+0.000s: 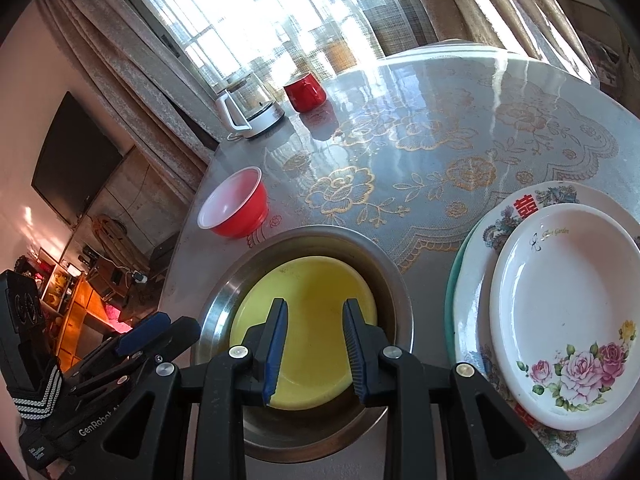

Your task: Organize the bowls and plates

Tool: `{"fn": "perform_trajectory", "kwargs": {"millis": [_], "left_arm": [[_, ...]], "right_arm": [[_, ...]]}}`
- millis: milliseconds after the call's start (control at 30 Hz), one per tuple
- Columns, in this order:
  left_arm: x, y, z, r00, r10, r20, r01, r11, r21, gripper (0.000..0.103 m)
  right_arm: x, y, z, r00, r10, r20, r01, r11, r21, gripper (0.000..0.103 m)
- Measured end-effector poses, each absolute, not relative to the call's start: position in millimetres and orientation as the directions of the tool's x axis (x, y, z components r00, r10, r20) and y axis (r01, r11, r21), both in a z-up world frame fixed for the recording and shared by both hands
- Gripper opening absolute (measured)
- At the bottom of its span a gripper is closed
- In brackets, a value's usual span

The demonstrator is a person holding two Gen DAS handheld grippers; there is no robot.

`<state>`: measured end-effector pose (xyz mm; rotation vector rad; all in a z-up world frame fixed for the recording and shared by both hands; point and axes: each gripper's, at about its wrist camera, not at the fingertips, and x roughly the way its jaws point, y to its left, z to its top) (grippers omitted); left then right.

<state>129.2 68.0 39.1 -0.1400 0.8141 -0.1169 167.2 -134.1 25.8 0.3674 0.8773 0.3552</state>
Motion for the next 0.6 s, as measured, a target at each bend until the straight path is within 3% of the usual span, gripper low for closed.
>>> {"fn": "perform_trajectory", "kwargs": {"millis": [233,600], "left_arm": [[160,99,36,0.696,-0.058,-0.716,-0.090,0.982,-0.167,0.082],[204,138,25,0.694,0.010,-0.720,-0.268,0.932,-0.245,0.086]], "right_arm": [[175,-129,32,0.597,0.427,-0.679,-0.159,0.892,0.422,0.030],[197,-118,42,0.609,0.388,-0.692,-0.154,0.914,0.377,0.032]]}}
